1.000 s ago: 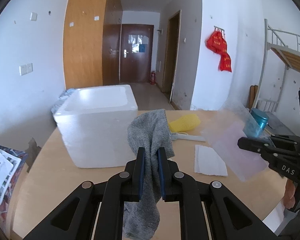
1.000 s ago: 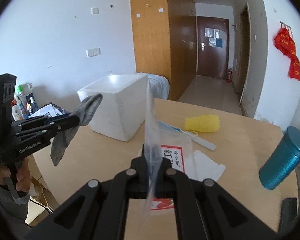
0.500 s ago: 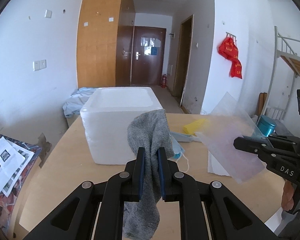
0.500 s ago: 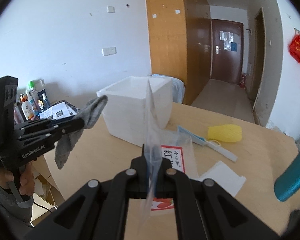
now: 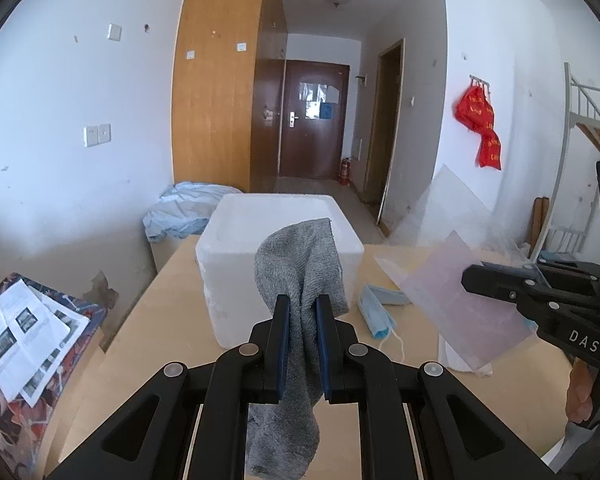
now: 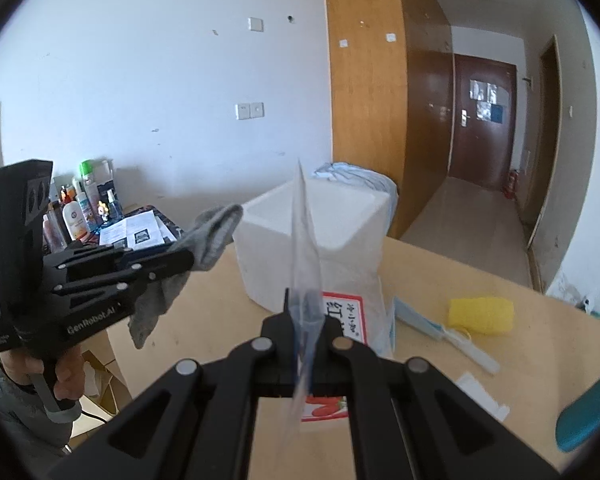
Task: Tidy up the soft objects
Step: 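Lift the grey sock with the left gripper and carry it over the foam box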
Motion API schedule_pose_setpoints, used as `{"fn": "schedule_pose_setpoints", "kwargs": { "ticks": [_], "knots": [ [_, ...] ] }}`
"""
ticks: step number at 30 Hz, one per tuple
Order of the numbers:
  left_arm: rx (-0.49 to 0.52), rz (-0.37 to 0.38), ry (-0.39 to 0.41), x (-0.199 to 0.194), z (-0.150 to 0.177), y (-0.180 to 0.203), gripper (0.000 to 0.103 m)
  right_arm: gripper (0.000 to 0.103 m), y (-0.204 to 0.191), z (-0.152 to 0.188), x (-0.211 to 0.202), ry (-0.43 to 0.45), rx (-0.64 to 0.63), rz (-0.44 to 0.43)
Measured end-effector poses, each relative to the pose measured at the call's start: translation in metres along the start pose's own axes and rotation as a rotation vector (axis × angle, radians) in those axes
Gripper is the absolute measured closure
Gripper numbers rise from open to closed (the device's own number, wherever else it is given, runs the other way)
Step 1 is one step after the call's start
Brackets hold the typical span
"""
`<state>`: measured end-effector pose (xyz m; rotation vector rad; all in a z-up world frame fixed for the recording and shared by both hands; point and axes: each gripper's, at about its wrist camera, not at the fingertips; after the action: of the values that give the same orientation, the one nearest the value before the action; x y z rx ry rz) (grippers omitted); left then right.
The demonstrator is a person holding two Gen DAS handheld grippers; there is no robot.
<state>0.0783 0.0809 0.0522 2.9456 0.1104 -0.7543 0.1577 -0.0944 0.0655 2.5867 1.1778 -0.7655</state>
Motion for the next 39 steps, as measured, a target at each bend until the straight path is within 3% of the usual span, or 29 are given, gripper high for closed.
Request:
{"fn": "schedule_pose_setpoints", "kwargs": {
  "ticks": [18,39],
  "knots": [
    [-0.030,-0.030,0.014,0.038,-0.053,-0.017,0.090,0.098,0.016,-0.049,0.022,0.028,-0.028,-0.024],
    [-0.004,0.001,-0.054,0.113,-0.100,-0.006,0.090,0.098,0.034,-0.057,0.030,0.010,0.011,-0.014]
  ]
}}
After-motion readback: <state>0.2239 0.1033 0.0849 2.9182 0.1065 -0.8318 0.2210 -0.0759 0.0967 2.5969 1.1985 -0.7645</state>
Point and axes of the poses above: each gripper's, at about its wrist camera, not at the fingertips, and x roughly the way its jaws point, y to its right, z to its underside, and after that the axes turned 2 degrees about -y, right-handed
